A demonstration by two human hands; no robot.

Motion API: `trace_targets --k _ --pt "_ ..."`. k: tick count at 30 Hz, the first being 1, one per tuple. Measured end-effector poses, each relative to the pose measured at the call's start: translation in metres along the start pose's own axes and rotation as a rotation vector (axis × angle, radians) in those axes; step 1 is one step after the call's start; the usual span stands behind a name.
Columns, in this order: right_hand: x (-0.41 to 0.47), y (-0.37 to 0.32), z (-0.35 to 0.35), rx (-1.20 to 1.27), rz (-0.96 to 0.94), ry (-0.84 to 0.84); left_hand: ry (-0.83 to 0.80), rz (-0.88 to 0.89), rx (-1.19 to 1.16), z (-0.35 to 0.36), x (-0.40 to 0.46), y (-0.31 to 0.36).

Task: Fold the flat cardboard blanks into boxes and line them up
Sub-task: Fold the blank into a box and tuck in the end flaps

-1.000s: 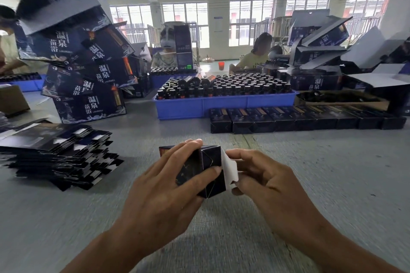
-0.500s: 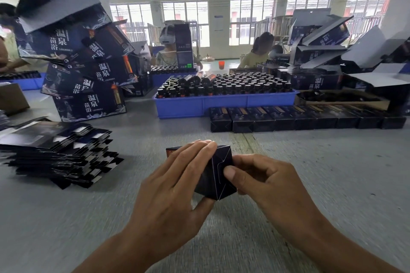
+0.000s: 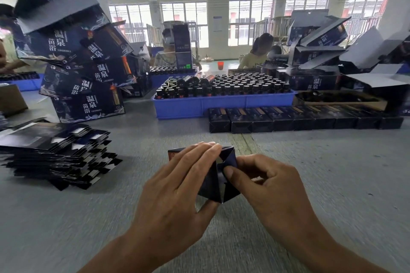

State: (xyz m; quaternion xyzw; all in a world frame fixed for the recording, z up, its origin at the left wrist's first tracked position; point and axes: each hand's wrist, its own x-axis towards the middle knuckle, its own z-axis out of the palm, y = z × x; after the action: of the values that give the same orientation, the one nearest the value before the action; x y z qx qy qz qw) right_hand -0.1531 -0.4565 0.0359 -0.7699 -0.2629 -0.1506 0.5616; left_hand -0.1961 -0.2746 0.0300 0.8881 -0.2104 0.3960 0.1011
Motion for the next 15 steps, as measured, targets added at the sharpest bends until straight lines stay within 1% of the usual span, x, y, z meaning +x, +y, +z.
trace_targets --k 4,9,12,15 --pt "0.0001 -0.0005 -0.0003 -0.017 -0.01 0.014 0.009 0.006 -0.004 0.0009 -0.0006 -0.0017" --pt "0.0031 0.0014 -0.0051 0.054 0.004 -0.092 0.015 -0.021 -0.02 -0.0006 -0.0016 -0.0042" --pt "0.0033 0.0006 -0.0049 0.05 -0.021 -0.105 0.021 -0.041 -0.039 -0.0011 -0.0022 -0.0054" --pt "0.002 0.0001 -0.0034 0.066 0.003 -0.11 0.017 -0.039 -0.026 -0.0011 -0.0015 -0.0073"
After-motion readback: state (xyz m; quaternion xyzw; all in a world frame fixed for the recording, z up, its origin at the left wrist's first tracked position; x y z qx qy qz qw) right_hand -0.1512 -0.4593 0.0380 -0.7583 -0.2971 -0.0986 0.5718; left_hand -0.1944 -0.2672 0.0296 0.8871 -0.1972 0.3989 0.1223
